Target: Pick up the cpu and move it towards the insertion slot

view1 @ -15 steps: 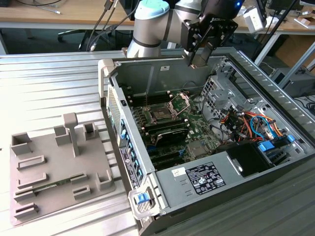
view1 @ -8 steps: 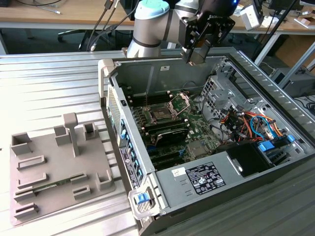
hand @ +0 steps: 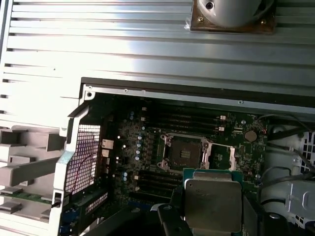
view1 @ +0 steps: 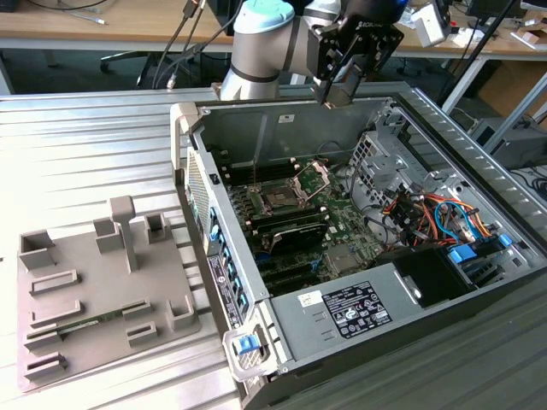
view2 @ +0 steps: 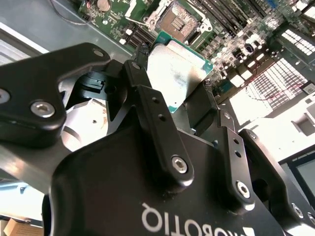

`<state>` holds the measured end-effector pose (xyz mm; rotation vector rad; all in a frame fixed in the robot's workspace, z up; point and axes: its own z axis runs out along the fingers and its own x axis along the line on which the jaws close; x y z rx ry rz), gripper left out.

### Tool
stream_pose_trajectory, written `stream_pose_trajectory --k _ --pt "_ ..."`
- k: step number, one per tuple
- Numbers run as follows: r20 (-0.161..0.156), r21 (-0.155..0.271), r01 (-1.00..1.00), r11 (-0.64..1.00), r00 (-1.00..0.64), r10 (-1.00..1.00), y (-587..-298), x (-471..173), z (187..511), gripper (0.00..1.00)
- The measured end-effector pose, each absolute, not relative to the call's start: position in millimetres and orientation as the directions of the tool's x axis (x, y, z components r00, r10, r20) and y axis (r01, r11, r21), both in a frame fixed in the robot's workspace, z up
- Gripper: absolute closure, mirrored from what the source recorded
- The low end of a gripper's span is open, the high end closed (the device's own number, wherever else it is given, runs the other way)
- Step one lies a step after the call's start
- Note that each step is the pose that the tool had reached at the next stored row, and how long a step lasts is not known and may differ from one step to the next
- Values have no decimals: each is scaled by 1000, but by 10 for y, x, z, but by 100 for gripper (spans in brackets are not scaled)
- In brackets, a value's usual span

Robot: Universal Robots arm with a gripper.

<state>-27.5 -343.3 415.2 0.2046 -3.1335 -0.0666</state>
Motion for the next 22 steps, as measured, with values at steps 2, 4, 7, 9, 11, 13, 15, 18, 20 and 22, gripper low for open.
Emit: stream_pose_trajectory --k 2,4,7,9,11,13,15,18,20,22 --pt "-2 42 -130 991 -992 -130 -3332 -272 4141 45" --pt "-2 42 -129 991 -992 -129 -3332 -272 4141 45" --pt "-2 42 -129 991 -992 -129 -3332 -272 4137 45" --pt "-2 42 -129 991 -992 -129 -3332 -272 4133 45" --pt "-2 42 -129 991 -992 -129 -3332 -272 4128 45" --pt "-2 42 -129 991 -992 -129 -3332 -272 4123 45" --pt "-2 42 -129 991 -992 -129 -3332 -272 4117 45" --pt "-2 42 -129 991 -992 -129 -3332 -272 4110 45" --pt "-2 42 -129 991 -992 -129 -3332 -272 4101 45" --pt "-2 42 -129 991 -992 -129 -3332 -272 4095 45"
